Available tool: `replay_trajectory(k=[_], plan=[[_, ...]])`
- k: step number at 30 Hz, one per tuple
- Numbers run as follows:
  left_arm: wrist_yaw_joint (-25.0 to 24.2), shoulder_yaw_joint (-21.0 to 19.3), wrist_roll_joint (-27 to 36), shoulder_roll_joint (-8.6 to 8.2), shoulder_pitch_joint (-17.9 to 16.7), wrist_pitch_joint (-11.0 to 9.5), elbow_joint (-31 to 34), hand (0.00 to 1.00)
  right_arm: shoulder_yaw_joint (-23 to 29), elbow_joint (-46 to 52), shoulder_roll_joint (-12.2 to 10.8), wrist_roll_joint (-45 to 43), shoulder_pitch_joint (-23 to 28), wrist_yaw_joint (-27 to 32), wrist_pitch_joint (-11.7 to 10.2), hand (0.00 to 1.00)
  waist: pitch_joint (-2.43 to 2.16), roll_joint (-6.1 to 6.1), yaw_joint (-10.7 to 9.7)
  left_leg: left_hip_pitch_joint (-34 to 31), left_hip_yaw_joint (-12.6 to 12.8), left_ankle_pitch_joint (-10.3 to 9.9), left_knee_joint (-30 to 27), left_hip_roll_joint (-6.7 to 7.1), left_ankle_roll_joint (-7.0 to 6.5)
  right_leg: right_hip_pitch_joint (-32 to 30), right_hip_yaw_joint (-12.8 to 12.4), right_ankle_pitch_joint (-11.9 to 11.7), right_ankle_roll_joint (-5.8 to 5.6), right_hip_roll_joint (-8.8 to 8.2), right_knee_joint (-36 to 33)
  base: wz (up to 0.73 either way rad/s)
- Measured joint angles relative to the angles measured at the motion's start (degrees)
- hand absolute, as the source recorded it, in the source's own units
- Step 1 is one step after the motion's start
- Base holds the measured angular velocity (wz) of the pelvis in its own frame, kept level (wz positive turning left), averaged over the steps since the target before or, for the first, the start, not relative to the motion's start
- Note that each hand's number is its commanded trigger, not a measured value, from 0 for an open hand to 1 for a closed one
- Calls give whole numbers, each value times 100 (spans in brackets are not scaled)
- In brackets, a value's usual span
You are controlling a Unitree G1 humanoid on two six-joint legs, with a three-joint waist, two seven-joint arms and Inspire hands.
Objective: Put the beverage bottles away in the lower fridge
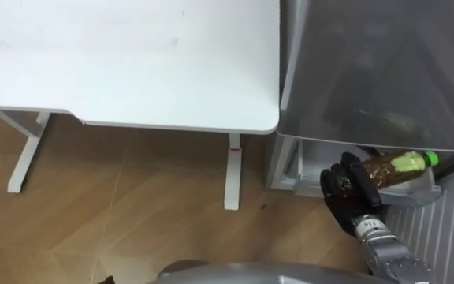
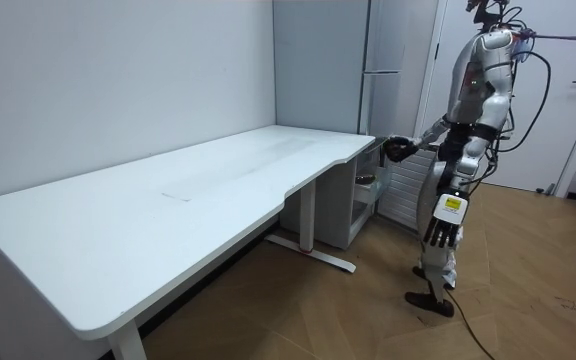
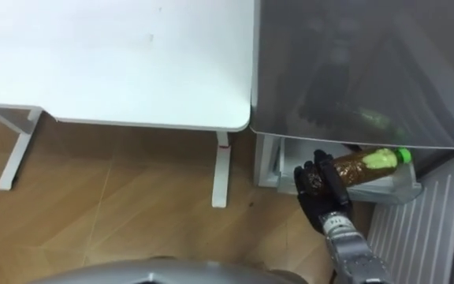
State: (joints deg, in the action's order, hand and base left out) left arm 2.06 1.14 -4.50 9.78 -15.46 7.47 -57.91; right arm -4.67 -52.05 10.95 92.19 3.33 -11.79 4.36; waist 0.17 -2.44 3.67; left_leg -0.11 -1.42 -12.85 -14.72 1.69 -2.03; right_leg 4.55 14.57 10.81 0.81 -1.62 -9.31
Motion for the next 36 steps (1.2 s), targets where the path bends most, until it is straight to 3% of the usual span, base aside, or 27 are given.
replay_trajectory(k=[4,6,8,9,15,18,22,24,25,26,32,36], plan=[[6,117,-15,16,335,2,-60,0,214,-673,-3,10,-759,96,-1,100,22,-51,-4,-556,-27,52,-203,-5,-5,-539,131,3,33,-45,-257,10],[1,142,-8,27,662,-13,-178,0,401,-1106,-3,12,-1335,119,-18,100,104,-75,23,-862,-46,124,-264,-5,-5,-896,119,6,53,-84,-450,6],[-8,151,2,48,910,-46,-282,0,503,-1381,-2,-9,-1687,116,-30,100,154,-43,16,-1104,-50,183,-281,-3,-14,-1175,163,0,66,-125,-567,7],[-12,181,28,51,1016,-55,-281,0,619,-1519,0,-25,-1850,115,-23,100,156,-41,-5,-1282,-62,202,-322,9,-27,-1367,205,1,67,-156,-665,10],[-164,423,41,54,1508,-114,-396,0,845,-2195,151,-37,-2264,108,73,100,182,-3,142,-1990,-66,298,-508,135,-116,-2181,282,63,46,-369,-1165,6],[-164,474,43,86,1584,-242,-410,0,879,-2207,187,-62,-2349,127,121,100,220,56,168,-2287,-34,395,-516,220,-165,-2570,272,88,26,-500,-1373,5],[-143,484,58,175,1603,-266,-399,0,883,-2420,303,-110,-2634,202,218,100,268,141,150,-2551,24,438,-590,275,-205,-2896,220,123,9,-575,-1589,0],[-90,476,162,295,1610,-274,-406,0,1077,-2534,416,-198,-3002,364,314,56,317,226,154,-2747,107,460,-607,325,-237,-3198,142,177,-2,-654,-1830,-9],[-70,462,163,313,1613,-274,-421,0,1142,-2549,446,-200,-3094,394,311,11,324,243,169,-2787,117,466,-616,332,-245,-3264,121,179,-3,-666,-1868,-8],[-21,459,181,331,1633,-275,-450,0,1209,-2543,516,-193,-3214,445,301,0,322,258,173,-2858,130,472,-685,349,-253,-3347,118,180,-6,-692,-1918,0],[-9,596,266,474,1846,-277,-635,0,1151,-2554,893,-219,-3497,604,277,0,311,444,259,-2991,160,483,-772,387,-266,-3470,114,223,-25,-785,-2037,6],[-15,604,276,489,1862,-286,-630,0,1129,-2581,1043,-499,-3566,818,318,0,309,461,258,-3067,129,482,-847,388,-268,-3491,133,223,-31,-760,-2040,3]])
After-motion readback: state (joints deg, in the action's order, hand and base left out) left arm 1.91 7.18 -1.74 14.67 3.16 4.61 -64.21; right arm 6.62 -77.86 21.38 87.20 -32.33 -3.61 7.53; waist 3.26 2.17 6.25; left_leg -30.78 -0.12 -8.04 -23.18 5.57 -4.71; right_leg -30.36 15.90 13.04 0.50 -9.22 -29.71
